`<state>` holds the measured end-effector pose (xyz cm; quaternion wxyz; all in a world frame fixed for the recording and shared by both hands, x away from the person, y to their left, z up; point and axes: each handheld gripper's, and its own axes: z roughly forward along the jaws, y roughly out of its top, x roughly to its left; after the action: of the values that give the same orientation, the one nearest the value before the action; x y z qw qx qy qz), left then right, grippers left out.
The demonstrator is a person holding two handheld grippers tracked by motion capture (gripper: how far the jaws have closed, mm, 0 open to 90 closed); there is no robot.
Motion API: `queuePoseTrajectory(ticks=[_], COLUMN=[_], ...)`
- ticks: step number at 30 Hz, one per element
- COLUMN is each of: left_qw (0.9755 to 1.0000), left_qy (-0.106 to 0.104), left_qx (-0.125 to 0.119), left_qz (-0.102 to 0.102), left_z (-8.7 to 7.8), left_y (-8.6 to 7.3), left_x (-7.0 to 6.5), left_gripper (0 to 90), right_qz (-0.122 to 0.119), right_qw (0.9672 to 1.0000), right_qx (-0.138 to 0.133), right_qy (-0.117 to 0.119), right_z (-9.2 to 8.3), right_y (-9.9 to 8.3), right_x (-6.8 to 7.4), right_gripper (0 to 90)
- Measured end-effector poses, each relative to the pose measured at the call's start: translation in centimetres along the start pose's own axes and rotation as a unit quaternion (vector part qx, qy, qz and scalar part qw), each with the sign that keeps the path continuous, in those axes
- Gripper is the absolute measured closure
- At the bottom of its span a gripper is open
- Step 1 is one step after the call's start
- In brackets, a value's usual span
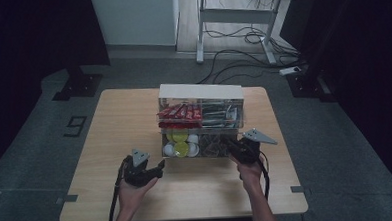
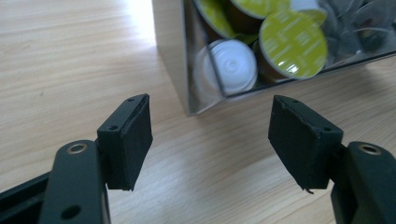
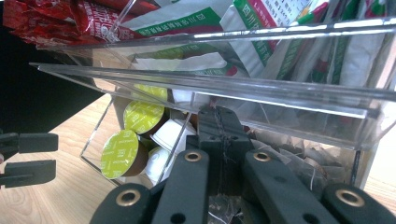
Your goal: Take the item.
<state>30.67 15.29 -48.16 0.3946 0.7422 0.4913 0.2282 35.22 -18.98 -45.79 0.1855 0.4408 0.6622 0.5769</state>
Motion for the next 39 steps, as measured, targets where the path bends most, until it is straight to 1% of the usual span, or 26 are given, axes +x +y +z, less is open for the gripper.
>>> queuePoseTrajectory(ticks=[8,19,22,32,36,39], left_qw=[0.9999,0.9998,0.9998,0.9996,0.9995,0.9997], left_qy=[-0.007,-0.011,-0.011,-0.011,-0.012,-0.011], left_qx=[-0.003,-0.002,-0.001,0.008,0.008,0.008], left_qz=[0.008,0.018,0.018,0.027,0.027,0.023], left_z=[0.5,1.3,1.7,2.5,2.7,2.9], left_y=[1.0,2.0,2.3,2.9,3.1,3.3], left_x=[-1.0,-2.1,-2.4,-2.9,-3.0,-3.0], left_gripper=[30.7,30.6,30.6,30.6,30.6,30.5], right_qz=[0.002,0.007,0.008,0.009,0.009,0.01], right_qw=[1.0,1.0,1.0,0.9999,0.9999,0.9999], right_qx=[-0.002,-0.002,-0.003,-0.003,-0.003,-0.003], right_qy=[0.0,0.003,0.004,0.006,0.006,0.006], right_z=[0.0,0.0,0.0,0.0,0.0,0.0], right_y=[0.0,0.0,0.0,0.0,0.0,0.0], right_x=[0.0,-0.1,-0.1,-0.2,-0.2,-0.2], right_gripper=[89.4,89.4,89.4,89.4,89.4,89.4])
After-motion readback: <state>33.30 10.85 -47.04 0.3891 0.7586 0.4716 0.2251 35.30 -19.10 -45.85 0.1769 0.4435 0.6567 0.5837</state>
